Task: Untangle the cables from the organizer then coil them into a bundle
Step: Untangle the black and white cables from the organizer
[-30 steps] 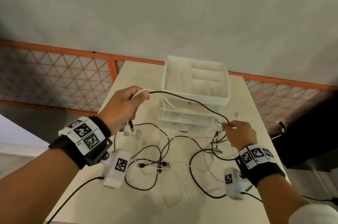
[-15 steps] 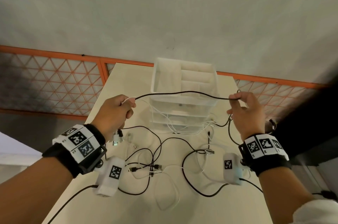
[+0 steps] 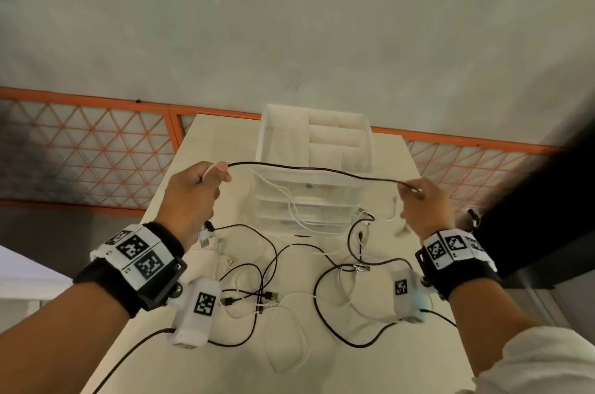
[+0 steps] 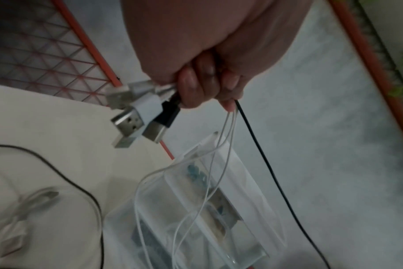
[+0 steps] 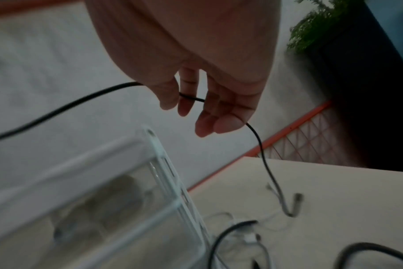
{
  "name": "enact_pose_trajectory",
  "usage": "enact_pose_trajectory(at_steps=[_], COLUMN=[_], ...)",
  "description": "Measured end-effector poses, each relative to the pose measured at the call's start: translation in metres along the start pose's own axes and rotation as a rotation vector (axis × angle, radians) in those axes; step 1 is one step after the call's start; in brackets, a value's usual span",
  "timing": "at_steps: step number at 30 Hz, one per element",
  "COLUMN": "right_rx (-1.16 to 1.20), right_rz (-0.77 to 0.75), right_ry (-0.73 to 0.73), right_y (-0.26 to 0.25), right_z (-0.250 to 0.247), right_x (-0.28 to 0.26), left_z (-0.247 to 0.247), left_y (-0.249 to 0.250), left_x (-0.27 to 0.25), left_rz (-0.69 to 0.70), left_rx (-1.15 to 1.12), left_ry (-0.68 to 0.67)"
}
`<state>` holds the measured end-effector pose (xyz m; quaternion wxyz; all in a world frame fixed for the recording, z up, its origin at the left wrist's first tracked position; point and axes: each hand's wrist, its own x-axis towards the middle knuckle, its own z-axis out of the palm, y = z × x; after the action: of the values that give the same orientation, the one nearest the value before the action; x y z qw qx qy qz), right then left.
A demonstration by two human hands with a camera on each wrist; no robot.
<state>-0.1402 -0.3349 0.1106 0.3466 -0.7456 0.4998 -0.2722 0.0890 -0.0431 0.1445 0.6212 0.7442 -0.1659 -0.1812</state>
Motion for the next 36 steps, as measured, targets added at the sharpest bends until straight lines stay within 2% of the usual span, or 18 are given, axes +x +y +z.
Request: enact_pose_trajectory(at_steps=[3,8,10,13,15,17,18,20,22,23,25,27,28,30,31,32,34,36], right_rx=[-0.019,0.179,0.205,-0.012,-0.155,-0.014,0.097,0.197,0.088,-0.013,-0.142,-0.115,-0.071,0.056,0.114,0.119,0.029,-0.107], right_rz=[0.040,-0.047,-0.036,0.000,0.000,-0.087,-0.163,-0.291,-0.354,-0.375,-0.310,-0.180,-0.180,-0.278,-0.324,-0.348,-0.333,-0.257], right_ry=[-0.024,-0.014,-0.071,-0.209,-0.193,-0.146,-0.198,-0.484,-0.749,-0.800,-0.759,-0.576,-0.424,-0.144,-0.101,-0.139,-0.325,-0.485], right_y=[0.013,-0.011,-0.013,0.002,0.004,-0.008,-0.020,-0.049,-0.060,-0.057,-0.046,-0.032,-0.028,-0.022,-0.021,-0.020,-0.009,0.010], right_z=[0.004,-0.010,-0.015,-0.016,-0.015,-0.011,-0.009,-0.004,0.012,0.020,0.027,0.023,0.017,0.006,0.003,0.002,0.009,0.019], right_x=[0.006,0.018,0.021,0.017,0.005,-0.016,-0.032,-0.067,-0.088,-0.091,-0.081,-0.064,-0.057,-0.052,-0.053,-0.056,-0.061,-0.069], left_z=[0.004,0.013,0.016,0.017,0.017,0.021,0.025,0.039,0.054,0.058,0.060,0.054,0.050,0.045,0.045,0.045,0.046,0.046], left_y=[0.005,0.003,0.005,0.011,0.016,0.022,0.026,0.035,0.045,0.050,0.054,0.052,0.049,0.039,0.030,0.019,-0.005,-0.023], left_x=[-0.002,-0.010,-0.015,-0.022,-0.027,-0.033,-0.038,-0.048,-0.059,-0.064,-0.069,-0.070,-0.071,-0.073,-0.074,-0.075,-0.075,-0.074], left_rz=[-0.008,-0.055,-0.052,-0.008,0.026,0.046,0.056,0.072,0.116,0.150,0.217,0.223,0.188,0.089,0.042,0.004,-0.044,-0.083], left_rx=[0.029,0.017,-0.021,-0.012,0.031,0.099,0.136,0.179,0.180,0.178,0.190,0.226,0.264,0.434,0.547,0.650,0.759,0.732], left_ry=[-0.077,-0.149,-0.182,-0.213,-0.243,-0.285,-0.315,-0.404,-0.481,-0.504,-0.534,-0.588,-0.619,-0.680,-0.692,-0.661,-0.509,-0.354])
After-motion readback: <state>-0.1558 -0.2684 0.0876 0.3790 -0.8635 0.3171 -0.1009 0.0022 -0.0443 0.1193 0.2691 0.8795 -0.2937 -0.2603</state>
